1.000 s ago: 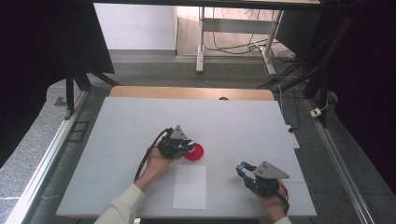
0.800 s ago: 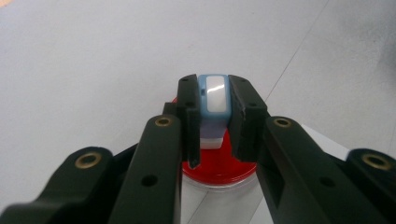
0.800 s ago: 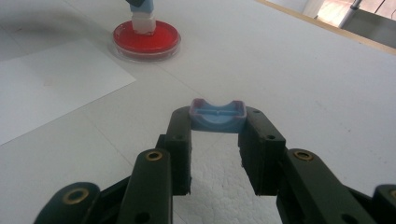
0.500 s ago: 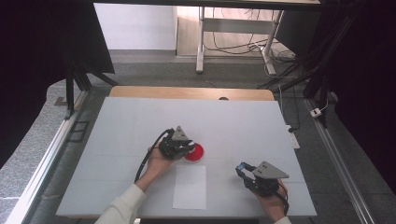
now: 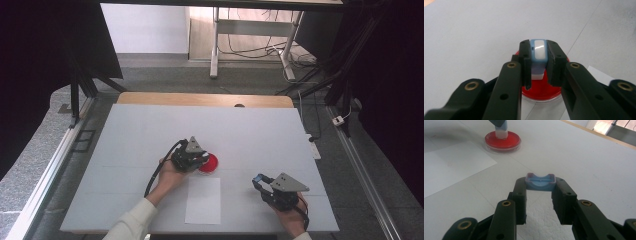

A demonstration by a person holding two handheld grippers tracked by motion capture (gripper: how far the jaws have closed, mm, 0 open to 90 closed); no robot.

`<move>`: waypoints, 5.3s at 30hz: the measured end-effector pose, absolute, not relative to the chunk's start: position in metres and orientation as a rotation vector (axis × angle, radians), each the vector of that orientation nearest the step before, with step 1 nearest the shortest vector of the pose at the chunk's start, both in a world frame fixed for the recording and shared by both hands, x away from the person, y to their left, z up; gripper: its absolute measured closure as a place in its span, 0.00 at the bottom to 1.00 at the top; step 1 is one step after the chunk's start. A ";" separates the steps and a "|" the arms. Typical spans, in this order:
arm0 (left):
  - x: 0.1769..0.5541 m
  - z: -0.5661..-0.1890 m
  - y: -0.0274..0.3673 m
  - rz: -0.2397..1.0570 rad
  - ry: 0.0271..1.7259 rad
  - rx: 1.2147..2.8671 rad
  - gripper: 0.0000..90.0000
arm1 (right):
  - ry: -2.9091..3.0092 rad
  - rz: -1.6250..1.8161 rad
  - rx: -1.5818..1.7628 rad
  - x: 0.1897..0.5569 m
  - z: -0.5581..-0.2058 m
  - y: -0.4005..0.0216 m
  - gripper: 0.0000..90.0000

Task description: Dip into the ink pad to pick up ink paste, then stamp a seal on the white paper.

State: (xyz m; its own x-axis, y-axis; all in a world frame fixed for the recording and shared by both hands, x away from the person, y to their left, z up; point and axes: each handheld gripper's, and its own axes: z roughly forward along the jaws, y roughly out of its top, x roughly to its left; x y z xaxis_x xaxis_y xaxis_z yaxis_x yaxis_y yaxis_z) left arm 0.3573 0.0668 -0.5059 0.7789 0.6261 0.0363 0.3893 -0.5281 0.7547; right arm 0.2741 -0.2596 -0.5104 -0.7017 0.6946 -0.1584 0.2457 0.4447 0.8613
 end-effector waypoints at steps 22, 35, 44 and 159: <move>0.355 -0.510 0.071 0.395 0.740 2.165 0.85 | 2.198 1.189 0.791 0.274 -0.510 -0.260 0.72; 0.353 -0.505 0.069 0.430 0.721 2.160 0.85 | 2.196 1.193 0.788 0.274 -0.510 -0.260 0.72; 0.350 -0.492 0.077 0.433 0.724 2.106 0.85 | 2.194 1.197 0.785 0.274 -0.510 -0.261 0.72; 0.272 -0.484 0.088 0.139 0.542 2.170 0.84 | 2.202 1.179 0.776 0.274 -0.512 -0.258 0.72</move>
